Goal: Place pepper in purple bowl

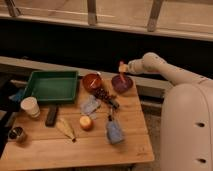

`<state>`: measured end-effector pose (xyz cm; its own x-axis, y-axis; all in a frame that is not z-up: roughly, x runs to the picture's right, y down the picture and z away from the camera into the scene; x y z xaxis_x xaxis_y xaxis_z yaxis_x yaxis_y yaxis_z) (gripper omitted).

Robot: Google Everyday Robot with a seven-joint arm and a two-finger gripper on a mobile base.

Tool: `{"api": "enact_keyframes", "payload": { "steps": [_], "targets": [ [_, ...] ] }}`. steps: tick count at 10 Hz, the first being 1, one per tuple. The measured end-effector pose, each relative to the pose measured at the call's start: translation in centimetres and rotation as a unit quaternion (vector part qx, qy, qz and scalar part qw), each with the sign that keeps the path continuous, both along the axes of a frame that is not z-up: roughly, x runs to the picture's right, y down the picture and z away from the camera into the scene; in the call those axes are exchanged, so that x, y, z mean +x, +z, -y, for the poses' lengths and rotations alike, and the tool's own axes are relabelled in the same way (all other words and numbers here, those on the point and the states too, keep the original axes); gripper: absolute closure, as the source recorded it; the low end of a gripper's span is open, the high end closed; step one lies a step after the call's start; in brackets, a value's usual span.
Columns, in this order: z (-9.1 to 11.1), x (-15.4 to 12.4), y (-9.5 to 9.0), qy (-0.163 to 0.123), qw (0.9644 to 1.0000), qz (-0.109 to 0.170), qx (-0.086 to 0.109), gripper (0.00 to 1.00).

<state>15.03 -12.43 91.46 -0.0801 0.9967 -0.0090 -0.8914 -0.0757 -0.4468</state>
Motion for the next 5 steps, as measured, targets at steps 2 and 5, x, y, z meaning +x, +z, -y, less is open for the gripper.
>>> {"api": "enact_keyframes", "payload": {
  "steps": [2,5],
  "targets": [
    [-1.6,0.2,1.1,0.006,0.9998,0.005,-0.020,0.77],
    [-4.6,-0.5,3.3,0.009,0.9983,0.016,-0.055,0.45]
  ]
}}
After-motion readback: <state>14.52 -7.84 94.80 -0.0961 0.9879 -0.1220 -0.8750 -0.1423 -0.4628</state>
